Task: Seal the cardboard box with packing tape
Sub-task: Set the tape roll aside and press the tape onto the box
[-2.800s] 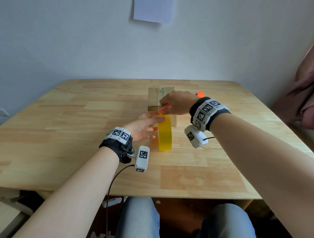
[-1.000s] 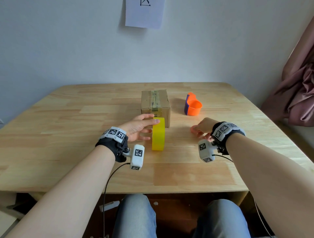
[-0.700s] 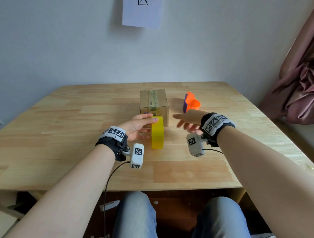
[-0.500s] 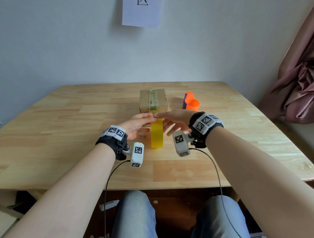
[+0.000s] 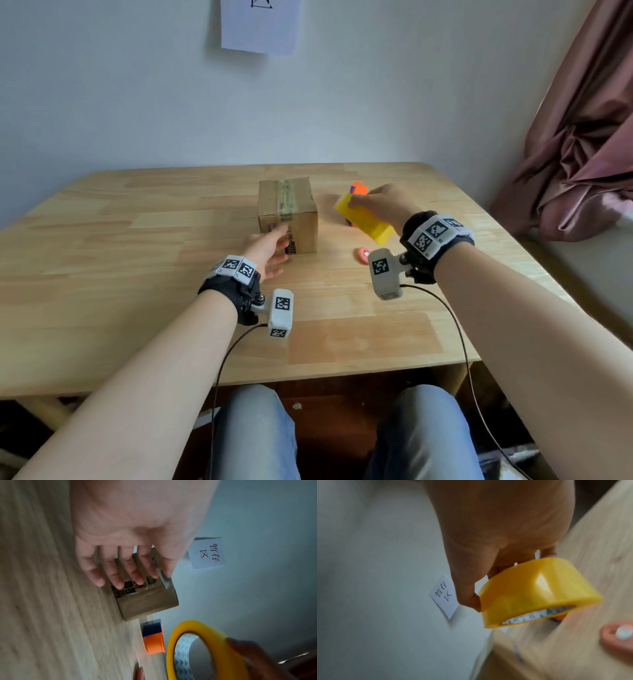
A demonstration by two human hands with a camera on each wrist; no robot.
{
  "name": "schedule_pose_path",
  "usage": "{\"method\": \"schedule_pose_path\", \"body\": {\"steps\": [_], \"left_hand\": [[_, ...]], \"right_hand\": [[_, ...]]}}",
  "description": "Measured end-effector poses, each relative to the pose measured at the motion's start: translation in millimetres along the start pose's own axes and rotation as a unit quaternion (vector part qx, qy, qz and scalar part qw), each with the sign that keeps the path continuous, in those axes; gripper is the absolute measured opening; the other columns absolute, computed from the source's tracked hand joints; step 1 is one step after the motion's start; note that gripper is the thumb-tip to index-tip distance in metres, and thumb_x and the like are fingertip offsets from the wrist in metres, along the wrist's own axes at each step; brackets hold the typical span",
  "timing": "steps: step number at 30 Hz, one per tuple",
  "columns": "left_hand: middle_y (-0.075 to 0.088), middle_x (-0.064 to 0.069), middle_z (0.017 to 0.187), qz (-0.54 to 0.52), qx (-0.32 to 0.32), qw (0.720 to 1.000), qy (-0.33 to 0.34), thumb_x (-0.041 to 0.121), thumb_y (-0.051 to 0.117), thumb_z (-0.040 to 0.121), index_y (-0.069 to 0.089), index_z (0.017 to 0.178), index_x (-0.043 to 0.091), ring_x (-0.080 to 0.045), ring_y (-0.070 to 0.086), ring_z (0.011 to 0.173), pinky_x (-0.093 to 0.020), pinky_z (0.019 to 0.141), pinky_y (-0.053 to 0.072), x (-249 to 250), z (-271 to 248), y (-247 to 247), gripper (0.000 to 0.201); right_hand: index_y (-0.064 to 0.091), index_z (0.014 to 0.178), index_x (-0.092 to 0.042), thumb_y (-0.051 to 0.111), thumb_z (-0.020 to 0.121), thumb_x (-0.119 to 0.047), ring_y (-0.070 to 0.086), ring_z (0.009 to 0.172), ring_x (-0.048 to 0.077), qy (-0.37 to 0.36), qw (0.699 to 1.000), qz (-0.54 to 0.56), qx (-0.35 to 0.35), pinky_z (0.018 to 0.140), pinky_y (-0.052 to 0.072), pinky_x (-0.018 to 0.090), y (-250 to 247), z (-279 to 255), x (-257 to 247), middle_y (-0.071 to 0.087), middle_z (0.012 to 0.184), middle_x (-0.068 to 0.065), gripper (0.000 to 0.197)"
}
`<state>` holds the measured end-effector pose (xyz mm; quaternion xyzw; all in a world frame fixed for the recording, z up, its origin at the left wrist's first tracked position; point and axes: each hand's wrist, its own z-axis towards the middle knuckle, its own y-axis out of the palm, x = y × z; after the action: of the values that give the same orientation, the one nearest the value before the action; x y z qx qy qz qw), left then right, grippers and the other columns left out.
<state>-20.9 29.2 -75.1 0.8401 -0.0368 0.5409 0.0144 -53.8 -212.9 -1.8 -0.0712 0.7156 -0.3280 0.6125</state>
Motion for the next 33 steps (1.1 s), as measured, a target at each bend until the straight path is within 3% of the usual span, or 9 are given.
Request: {"method": "schedule_pose_path", "body": {"steps": [3,6,8,15,21,24,27,30,33], "left_hand": [[0.076,0.007,0.103,-0.014,0.033,0.999,0.008,0.041,0.073,0.095,0.069,0.120,0.018,-0.019,0.071,0.092,-0.043,0.095,0.057,-1,3,9,0.034],[0.073,0.008,0.091,-0.031,0.046,0.998,0.008,0.036,0.074,0.094,0.071,0.113,0.016,-0.018,0.070,0.085,-0.042,0.094,0.057,-4,8,13,0.028],[0.072,0.007,0.090,-0.028,0.046,0.999,0.008,0.036,0.076,0.093,0.072,0.108,0.015,-0.018,0.071,0.086,-0.041,0.093,0.057,-6,11,14,0.026],[0.072,0.006,0.091,-0.020,0.050,0.998,0.029,0.037,0.076,0.093,0.073,0.105,0.015,-0.017,0.069,0.082,-0.035,0.077,0.056,-10,18,15,0.024],[0.071,0.004,0.100,-0.006,0.033,0.999,0.041,0.034,0.074,0.095,0.072,0.096,0.019,-0.016,0.066,0.089,-0.038,0.083,0.058,-8,25,7,0.016],[0.071,0.003,0.102,0.014,0.020,0.999,0.046,0.035,0.074,0.095,0.072,0.095,0.019,-0.016,0.066,0.092,-0.040,0.088,0.060,-6,27,2,0.016],[0.073,0.002,0.105,0.023,0.005,0.998,0.052,0.034,0.074,0.095,0.071,0.098,0.018,-0.018,0.067,0.096,-0.039,0.084,0.060,-5,31,-3,0.016],[0.073,0.002,0.100,0.030,0.011,0.998,0.062,0.034,0.075,0.095,0.070,0.096,0.017,-0.016,0.067,0.089,-0.041,0.083,0.058,-6,35,-5,0.017],[0.070,0.002,0.091,0.028,0.010,0.997,0.074,0.033,0.075,0.095,0.070,0.096,0.017,-0.015,0.064,0.080,-0.036,0.073,0.053,-8,37,-7,0.016]], "right_hand": [[0.075,0.100,-0.002,0.072,0.081,-0.041,0.058,0.067,0.022,0.022,0.994,-0.103,0.035,0.067,0.045,0.029,-10,7,25,0.061,0.073,0.005,0.043],[0.071,0.091,-0.013,0.071,0.075,-0.044,0.063,0.080,0.028,0.050,0.976,-0.200,0.073,0.109,0.035,0.047,-12,14,54,0.063,0.072,0.000,0.035],[0.070,0.095,-0.016,0.070,0.077,-0.042,0.061,0.085,0.029,0.069,0.965,-0.242,0.074,0.117,0.018,0.053,-11,18,70,0.068,0.081,0.003,0.031],[0.067,0.104,-0.015,0.073,0.081,-0.048,0.065,0.103,0.032,0.101,0.959,-0.259,0.044,0.120,0.010,0.055,-1,23,90,0.070,0.094,0.005,0.041],[0.059,0.106,-0.012,0.084,0.068,-0.056,0.064,0.099,0.034,0.111,0.953,-0.282,-0.010,0.103,0.043,0.050,8,32,84,0.065,0.094,0.007,0.063],[0.063,0.097,-0.015,0.071,0.077,-0.058,0.066,0.098,0.031,0.029,0.961,-0.264,0.070,0.104,0.042,0.053,17,40,63,0.066,0.094,0.003,0.048],[0.072,0.102,-0.018,0.069,0.086,-0.045,0.063,0.104,0.026,-0.170,0.967,-0.158,0.109,0.096,0.047,0.043,36,44,27,0.069,0.110,0.005,0.031],[0.077,0.108,-0.023,0.065,0.090,-0.048,0.060,0.117,0.022,-0.300,0.946,-0.124,0.024,0.102,0.047,0.044,62,39,-11,0.070,0.121,-0.001,0.033],[0.079,0.112,-0.029,0.054,0.082,-0.066,0.056,0.129,0.021,-0.302,0.937,-0.158,-0.079,0.108,0.045,0.045,92,42,-28,0.066,0.136,-0.004,0.054]]}}
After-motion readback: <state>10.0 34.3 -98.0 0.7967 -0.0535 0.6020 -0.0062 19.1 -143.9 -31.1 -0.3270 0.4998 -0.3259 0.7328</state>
